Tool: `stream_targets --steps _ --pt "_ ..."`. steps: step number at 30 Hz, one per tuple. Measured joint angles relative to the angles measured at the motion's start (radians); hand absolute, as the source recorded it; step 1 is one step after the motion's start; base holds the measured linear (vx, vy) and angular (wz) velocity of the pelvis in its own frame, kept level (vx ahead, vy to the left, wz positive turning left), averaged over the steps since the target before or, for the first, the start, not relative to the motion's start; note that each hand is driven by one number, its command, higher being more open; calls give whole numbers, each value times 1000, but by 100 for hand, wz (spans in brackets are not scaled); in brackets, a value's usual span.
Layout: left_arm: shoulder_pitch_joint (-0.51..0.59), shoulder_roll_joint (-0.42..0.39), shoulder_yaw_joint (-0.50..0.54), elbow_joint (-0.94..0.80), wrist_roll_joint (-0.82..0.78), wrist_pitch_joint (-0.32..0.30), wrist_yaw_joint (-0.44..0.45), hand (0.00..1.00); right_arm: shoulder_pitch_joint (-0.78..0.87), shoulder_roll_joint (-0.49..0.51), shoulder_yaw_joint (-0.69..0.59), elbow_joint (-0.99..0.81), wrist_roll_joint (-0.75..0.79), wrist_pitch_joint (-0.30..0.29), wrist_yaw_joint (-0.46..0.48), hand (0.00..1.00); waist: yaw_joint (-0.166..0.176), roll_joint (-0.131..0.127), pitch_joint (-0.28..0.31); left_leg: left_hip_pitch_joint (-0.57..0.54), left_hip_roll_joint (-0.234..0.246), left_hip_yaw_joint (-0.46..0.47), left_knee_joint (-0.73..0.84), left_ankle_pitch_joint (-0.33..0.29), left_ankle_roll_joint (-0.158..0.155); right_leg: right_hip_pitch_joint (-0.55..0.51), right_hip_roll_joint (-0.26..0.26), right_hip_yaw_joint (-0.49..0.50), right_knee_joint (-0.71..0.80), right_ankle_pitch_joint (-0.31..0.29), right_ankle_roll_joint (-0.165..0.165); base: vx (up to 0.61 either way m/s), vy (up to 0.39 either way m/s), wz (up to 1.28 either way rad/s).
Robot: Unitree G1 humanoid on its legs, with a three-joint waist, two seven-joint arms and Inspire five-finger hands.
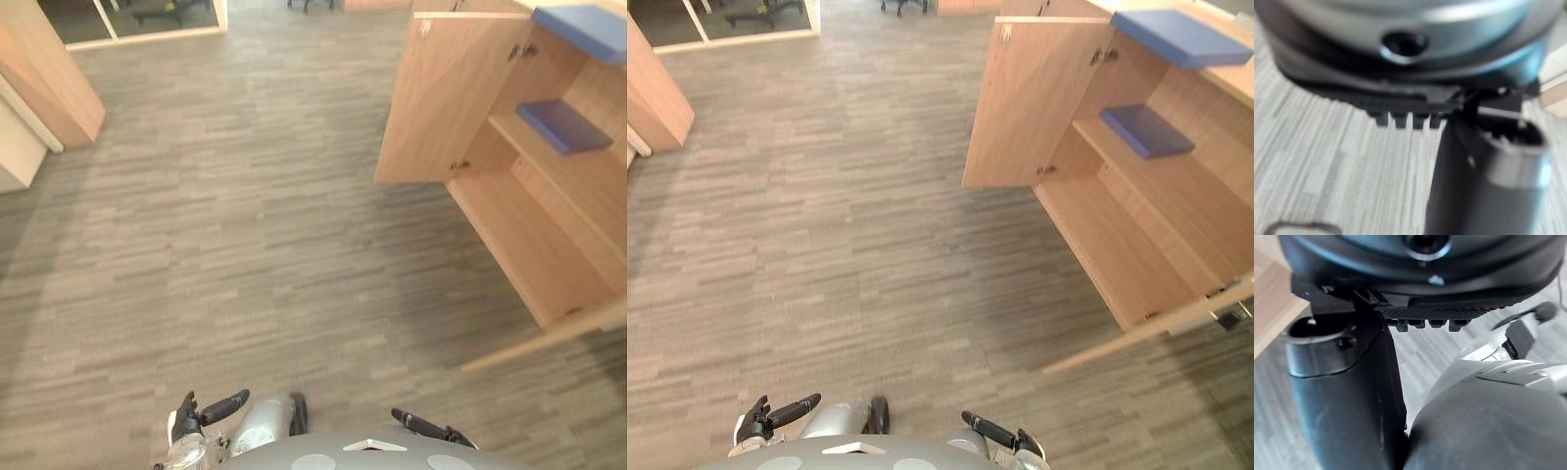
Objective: Walk over to the cabinet, pick up the folder, carry it to the office cabinet, place the folder inside the office cabinet, then close the office cabinet door
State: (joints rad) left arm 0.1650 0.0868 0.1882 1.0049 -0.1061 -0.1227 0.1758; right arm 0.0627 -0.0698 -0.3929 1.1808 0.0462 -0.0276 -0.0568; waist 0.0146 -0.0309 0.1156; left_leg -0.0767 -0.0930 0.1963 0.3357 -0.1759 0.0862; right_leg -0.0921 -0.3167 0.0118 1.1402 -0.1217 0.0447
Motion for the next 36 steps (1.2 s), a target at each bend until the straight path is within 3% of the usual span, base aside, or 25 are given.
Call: stream_targets --steps 2,3,4,5,7,9,10,11,12,13,14,16,18,19,21,23,25,27,28,30,31,33,34,35,36 --pt "0 -3 -33 2 0 -1 -5 100 -7 -11 19 -17 0 -1 0 100 -11 13 1 122 -7 -17 -100 1 5 -31 3 -130 83 -43 -61 395 153 4" --pt "-5 1 -52 15 2 0 -12 100 -10 -11 24 -22 5 -2 -7 100 -26 28 10 204 -5 -43 -162 0 12 -54 19 -221 38 -85 -68 264 64 21" --pt "-11 2 -57 24 4 -1 -14 100 -9 -9 25 -29 13 -7 -10 100 -34 27 13 226 -1 -49 -179 -1 12 -67 26 -249 -7 -103 -62 364 25 33" --pt "-21 0 -53 32 23 0 -14 100 -14 -8 31 -41 22 -9 -10 100 -48 29 18 262 7 -55 -207 -8 9 -92 34 -305 -146 -126 -53 224 -20 18" --pt "-20 -5 -46 48 39 1 -12 100 -16 -2 31 -49 35 -9 -10 100 -48 36 18 292 31 -38 -235 -23 -7 -121 54 -373 -380 -120 -39 287 -34 -8" --pt "-11 -24 15 58 39 22 -2 100 -24 -3 26 -48 37 -8 -15 100 -42 51 25 348 76 24 -280 -48 -62 -151 92 -526 -676 -69 -23 503 -97 -61" --pt "-8 -27 29 59 38 28 2 100 -25 -2 26 -47 37 -7 -20 100 -43 49 25 360 89 44 -287 -59 -81 -157 104 -575 -732 -45 -26 586 -149 -79" --pt "-9 -27 43 59 39 37 4 100 -28 0 15 -43 37 -6 -23 100 -47 46 28 380 111 73 -291 -80 -115 -167 130 -644 -795 -11 -44 580 -168 -74" --pt "-9 -32 56 58 40 38 4 100 -27 0 2 -40 37 -4 -24 100 -55 53 26 412 146 102 -298 -105 -156 -159 168 -668 -813 21 -92 479 -142 -68" --pt "-11 -33 61 58 40 38 4 100 -26 2 0 -38 36 -3 -26 100 -54 55 25 422 163 112 -282 -114 -172 -150 187 -667 -820 45 -124 525 -156 -65" --pt "-21 -34 72 56 43 38 4 100 -18 8 -17 -37 34 2 -32 100 -53 56 22 414 207 128 -192 -133 -204 -129 228 -666 -828 61 -204 633 -232 -58" --pt "-40 -58 118 40 42 37 3 100 5 17 -33 -45 17 2 -41 100 -57 64 18 318 292 120 116 -130 -221 -79 296 -655 -858 20 -215 735 -270 -60" --pt "-47 -104 184 4 37 30 1 100 10 12 -40 -60 11 2 -51 100 -43 90 23 117 406 40 658 13 -170 27 397 -565 -935 -8 -227 583 -165 -106" --pt "-47 -112 193 2 26 24 3 100 8 11 -40 -58 12 1 -56 100 -43 93 28 82 415 20 755 27 -166 59 411 -539 -944 -15 -229 573 -112 -129" --pt "-46 -117 223 -5 -61 6 7 100 -12 8 -39 -29 10 7 -64 100 -31 73 52 -8 417 -19 958 10 -135 209 437 -429 -1006 -27 -224 558 -57 -138" --pt "-40 -115 221 -18 -120 -11 21 100 -21 3 -38 3 -11 21 -69 100 -5 61 57 -93 413 -36 948 -23 -113 290 436 -336 -1043 -27 -224 383 41 -145" --pt "-38 -113 218 -33 -161 -17 40 100 -41 0 -25 4 -18 22 -76 100 13 57 58 -204 377 -83 802 -54 -122 349 414 -254 -1078 -46 -193 375 193 -138" --pt "-35 -116 218 -33 -166 -24 49 100 -44 4 -27 4 -22 23 -80 100 13 50 64 -265 303 -171 502 -57 -137 381 375 -188 -1089 -78 -139 370 260 -105" --pt "-33 -117 218 -34 -165 -27 55 100 -39 6 -27 4 -20 24 -81 100 16 45 65 -266 246 -254 286 -42 -159 392 346 -157 -1088 -102 -113 312 254 -72" --pt "-32 -117 215 -34 -160 -28 61 100 -32 6 -26 1 -19 24 -80 100 17 45 60 -261 193 -371 27 8 -192 400 311 -116 -1077 -143 -69 459 414 -65" --pt "-29 -116 213 -33 -160 -28 63 100 -29 5 -26 1 -19 23 -80 100 19 45 59 -263 186 -392 -17 20 -192 403 301 -103 -1069 -160 -53 547 517 -75" --pt "0 -112 211 -31 -162 -26 60 100 2 19 -9 -3 -19 23 -79 100 44 23 38 -273 162 -346 66 160 -211 422 236 -35 -1028 -208 -1 528 468 -85" --pt "5 -102 213 -31 -163 -26 61 100 5 29 -4 -5 -19 23 -79 100 43 5 27 -286 152 -323 108 129 -197 420 215 -30 -1004 -208 -1 558 424 -76" --pt "9 -91 213 -30 -163 -26 63 100 9 40 -10 -8 -21 23 -71 100 44 -27 6 -288 136 -273 158 77 -176 367 171 -11 -919 -204 5 526 382 -77" --pt "11 -85 213 -25 -163 -25 62 100 7 49 -27 -8 -21 23 -59 100 51 -43 -6 -269 130 -218 189 31 -151 317 134 12 -795 -190 23 518 371 -88"
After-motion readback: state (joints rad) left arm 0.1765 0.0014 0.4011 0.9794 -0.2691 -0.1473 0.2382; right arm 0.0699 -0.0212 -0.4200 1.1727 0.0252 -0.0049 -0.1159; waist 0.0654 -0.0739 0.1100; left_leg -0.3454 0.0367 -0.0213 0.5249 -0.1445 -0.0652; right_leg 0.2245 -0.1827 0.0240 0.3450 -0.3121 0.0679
